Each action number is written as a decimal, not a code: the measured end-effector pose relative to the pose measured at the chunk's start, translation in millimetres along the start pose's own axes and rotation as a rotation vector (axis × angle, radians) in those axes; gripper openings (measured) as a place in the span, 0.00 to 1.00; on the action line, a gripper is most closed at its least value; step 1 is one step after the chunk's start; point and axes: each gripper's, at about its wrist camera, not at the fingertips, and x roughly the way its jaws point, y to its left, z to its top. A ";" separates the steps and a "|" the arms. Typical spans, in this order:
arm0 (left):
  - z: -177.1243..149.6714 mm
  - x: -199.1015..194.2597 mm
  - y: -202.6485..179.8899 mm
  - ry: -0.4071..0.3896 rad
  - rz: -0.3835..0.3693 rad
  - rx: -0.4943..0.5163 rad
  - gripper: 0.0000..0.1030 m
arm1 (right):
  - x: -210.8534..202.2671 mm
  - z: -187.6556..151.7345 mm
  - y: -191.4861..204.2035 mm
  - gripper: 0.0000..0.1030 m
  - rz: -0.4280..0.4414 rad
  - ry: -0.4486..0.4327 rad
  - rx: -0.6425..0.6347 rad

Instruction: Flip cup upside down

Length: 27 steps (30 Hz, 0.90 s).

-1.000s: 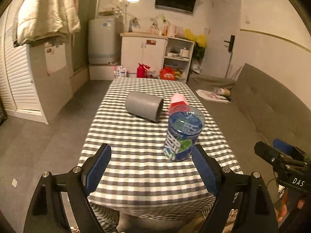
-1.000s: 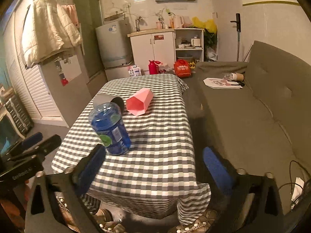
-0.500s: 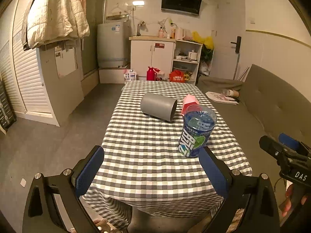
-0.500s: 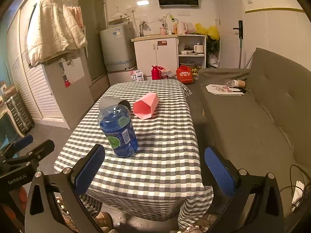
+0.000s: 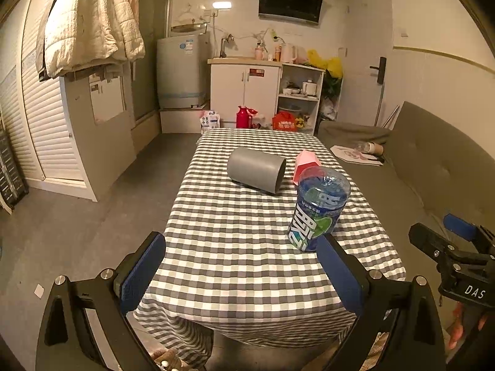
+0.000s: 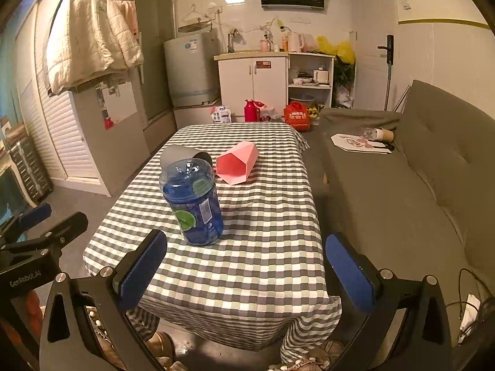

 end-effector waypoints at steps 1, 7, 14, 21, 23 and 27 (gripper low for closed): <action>-0.1 0.0 0.6 0.001 0.001 0.000 0.98 | 0.0 0.0 0.5 1.00 -0.001 0.000 -0.001; 0.0 0.1 1.3 0.000 0.003 0.000 0.98 | 0.9 0.3 4.0 1.00 -0.002 0.001 -0.012; -2.1 -0.5 3.3 -0.008 0.013 -0.004 0.98 | 1.2 1.9 7.1 1.00 -0.006 0.000 -0.018; -1.7 -0.5 4.4 -0.008 0.029 0.007 0.98 | 3.8 -1.2 10.0 1.00 -0.016 0.011 -0.033; -1.8 -0.5 4.0 -0.007 0.029 0.007 0.98 | 3.3 -0.7 9.7 1.00 -0.017 0.009 -0.032; -1.9 -0.8 4.1 -0.007 0.029 0.009 0.98 | 2.9 -0.6 9.3 1.00 -0.017 0.008 -0.031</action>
